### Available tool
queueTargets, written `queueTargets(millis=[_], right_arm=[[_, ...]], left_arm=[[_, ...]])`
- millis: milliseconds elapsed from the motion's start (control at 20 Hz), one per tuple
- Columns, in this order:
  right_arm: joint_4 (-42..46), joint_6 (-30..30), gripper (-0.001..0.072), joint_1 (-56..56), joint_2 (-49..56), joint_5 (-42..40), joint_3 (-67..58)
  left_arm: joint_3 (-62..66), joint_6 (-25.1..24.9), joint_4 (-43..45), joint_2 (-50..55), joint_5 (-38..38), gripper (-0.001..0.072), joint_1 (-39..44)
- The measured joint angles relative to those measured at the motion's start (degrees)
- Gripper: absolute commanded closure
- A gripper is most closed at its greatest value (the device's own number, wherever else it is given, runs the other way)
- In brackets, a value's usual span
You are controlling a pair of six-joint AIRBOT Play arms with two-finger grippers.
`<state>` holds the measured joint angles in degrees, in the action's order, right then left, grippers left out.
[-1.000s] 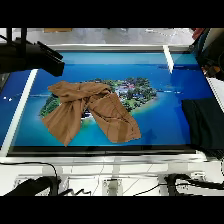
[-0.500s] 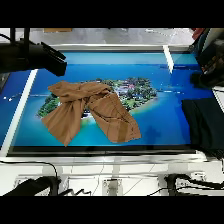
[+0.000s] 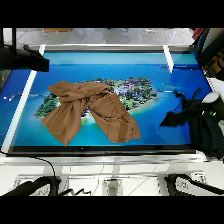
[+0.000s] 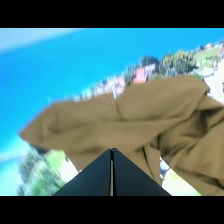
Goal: Fold the clothes and pants, and hang the long-sleeved shirts on hangers.
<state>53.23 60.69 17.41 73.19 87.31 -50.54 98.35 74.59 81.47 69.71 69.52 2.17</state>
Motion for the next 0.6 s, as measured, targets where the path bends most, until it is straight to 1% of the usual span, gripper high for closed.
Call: queueTargets(millis=[50, 100, 200, 350, 600], right_arm=[[-1.29, -1.25, 0.0417, 0.0, -0.85, -1.86, 4.11], [-2.97, -2.27, 0.0236, 0.0, -1.53, -4.04, 8.11], [-6.49, -3.58, 0.0231, 0.0, -2.25, -8.81, 14.03], [-9.68, -4.2, 0.0235, 0.0, -2.58, -14.8, 18.45], [-12.55, -4.31, 0.0235, 0.0, 0.02, -19.63, 20.55]], left_arm=[[-1.31, 0.02, -1.55, -0.46, 0.63, 0.0691, -1.88], [-2.75, 0.02, -2.93, -0.92, 0.98, 0.0691, -3.37], [-5.49, 0.0, -4.48, -1.99, 1.55, 0.0691, -5.18], [-9.75, -0.2, -6.16, -4.09, 2.1, 0.0691, -6.49], [-16.04, -0.44, -7.78, -7.61, 2.21, 0.0691, -7.1]])
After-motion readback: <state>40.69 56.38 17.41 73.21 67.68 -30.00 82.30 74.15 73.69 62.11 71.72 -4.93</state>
